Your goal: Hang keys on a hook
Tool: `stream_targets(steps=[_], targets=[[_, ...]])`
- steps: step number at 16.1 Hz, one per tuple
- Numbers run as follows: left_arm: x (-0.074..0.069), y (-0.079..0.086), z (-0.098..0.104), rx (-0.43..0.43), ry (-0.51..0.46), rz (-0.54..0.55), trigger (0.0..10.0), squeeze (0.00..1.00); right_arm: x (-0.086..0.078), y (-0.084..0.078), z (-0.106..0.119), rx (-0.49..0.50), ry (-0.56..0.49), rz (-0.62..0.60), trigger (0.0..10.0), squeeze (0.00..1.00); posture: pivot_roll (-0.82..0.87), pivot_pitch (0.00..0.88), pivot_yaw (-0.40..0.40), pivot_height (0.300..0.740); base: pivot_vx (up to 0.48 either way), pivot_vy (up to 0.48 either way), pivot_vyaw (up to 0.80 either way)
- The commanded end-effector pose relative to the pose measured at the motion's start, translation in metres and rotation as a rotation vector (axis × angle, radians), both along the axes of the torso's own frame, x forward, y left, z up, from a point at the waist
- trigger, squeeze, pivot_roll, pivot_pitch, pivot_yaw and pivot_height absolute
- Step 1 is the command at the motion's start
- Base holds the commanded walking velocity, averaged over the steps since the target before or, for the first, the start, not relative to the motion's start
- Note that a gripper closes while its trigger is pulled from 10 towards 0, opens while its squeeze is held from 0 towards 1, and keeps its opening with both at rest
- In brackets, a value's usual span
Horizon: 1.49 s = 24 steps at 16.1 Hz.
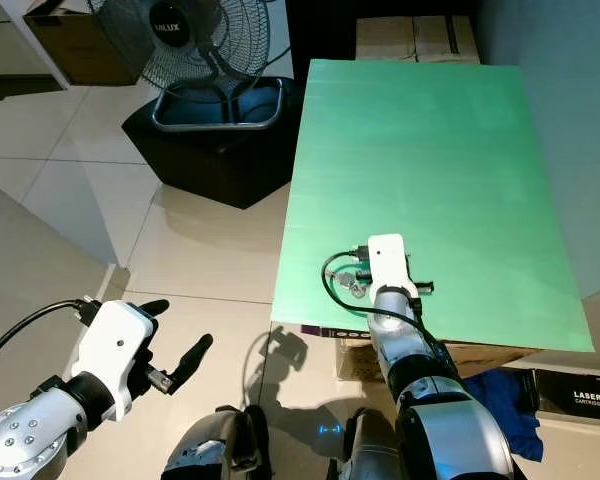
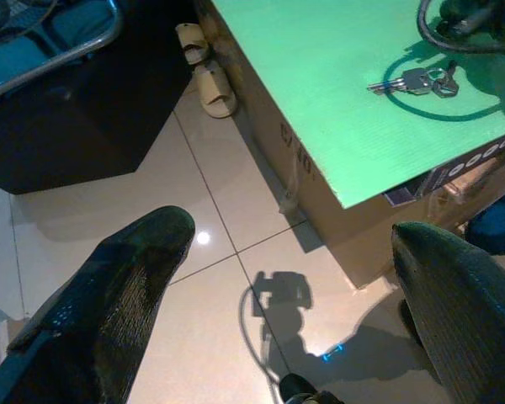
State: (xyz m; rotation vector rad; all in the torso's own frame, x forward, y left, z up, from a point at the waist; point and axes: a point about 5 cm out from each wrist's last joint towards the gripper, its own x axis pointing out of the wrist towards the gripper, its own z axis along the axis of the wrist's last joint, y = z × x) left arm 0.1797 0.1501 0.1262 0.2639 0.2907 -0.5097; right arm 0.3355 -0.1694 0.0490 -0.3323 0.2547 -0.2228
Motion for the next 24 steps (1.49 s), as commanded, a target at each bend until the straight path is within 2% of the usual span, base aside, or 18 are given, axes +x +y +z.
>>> stream_targets(steps=[1, 4, 7, 8, 9, 10, 13, 22, 24], targets=[[-0.002, 0.0, 0.0, 0.005, 0.003, 0.003, 10.0, 0.0, 0.004, 0.007, 0.006, 0.011, -0.033, 0.024, 0.0, 0.0, 0.07, 0.275, 0.13, 0.713, 0.0, 0.0, 0.0], [-0.001, -0.001, -0.001, 0.002, 0.001, 0.002, 10.0, 0.0, 0.014, 0.009, 0.023, 0.018, -0.096, 0.036, 0.0, 0.0, 0.06, 0.275, 0.128, 0.713, 0.0, 0.0, 0.0], [0.0, -0.002, -0.001, 0.001, 0.0, 0.004, 10.0, 0.0, 0.017, 0.008, 0.025, -0.009, -0.081, 0.035, 0.0, 0.0, 0.05, 0.273, 0.123, 0.713, 0.0, 0.0, 0.0], [0.0, -0.002, -0.002, 0.0, 0.0, 0.004, 10.0, 0.0, 0.015, 0.008, 0.02, -0.001, -0.043, 0.035, 10.0, 0.0, 0.05, 0.273, 0.123, 0.713, 0.0, 0.0, 0.0], [0.0, -0.003, -0.001, -0.001, -0.001, 0.004, 10.0, 0.0, 0.013, 0.007, 0.015, 0.012, -0.015, 0.034, 10.0, 0.0, 0.05, 0.274, 0.122, 0.713, 0.0, 0.0, 0.0], [0.0, -0.003, -0.002, -0.001, -0.001, 0.002, 10.0, 0.0, 0.01, 0.007, 0.01, 0.04, 0.004, 0.025, 10.0, 1.0, 0.05, 0.274, 0.122, 0.713, 0.0, 0.0, 0.0], [-0.001, -0.002, -0.001, 0.003, 0.0, 0.004, 10.0, 0.0, 0.005, 0.007, 0.003, 0.047, 0.033, 0.032, 10.0, 1.0, 0.07, 0.28, 0.127, 0.713, 0.0, 0.0, 0.0], [-0.003, 0.0, 0.001, 0.012, 0.0, 0.001, 10.0, 0.0, -0.003, -0.008, -0.01, 0.054, 0.102, 0.001, 10.0, 1.0, 0.08, 0.289, 0.132, 0.713, 0.0, 0.0, 0.0], [-0.004, 0.0, 0.001, 0.012, 0.001, 0.0, 10.0, 0.0, -0.007, -0.008, -0.016, 0.039, 0.156, -0.003, 10.0, 1.0, 0.08, 0.293, 0.134, 0.713, 0.0, 0.0, 0.0]])
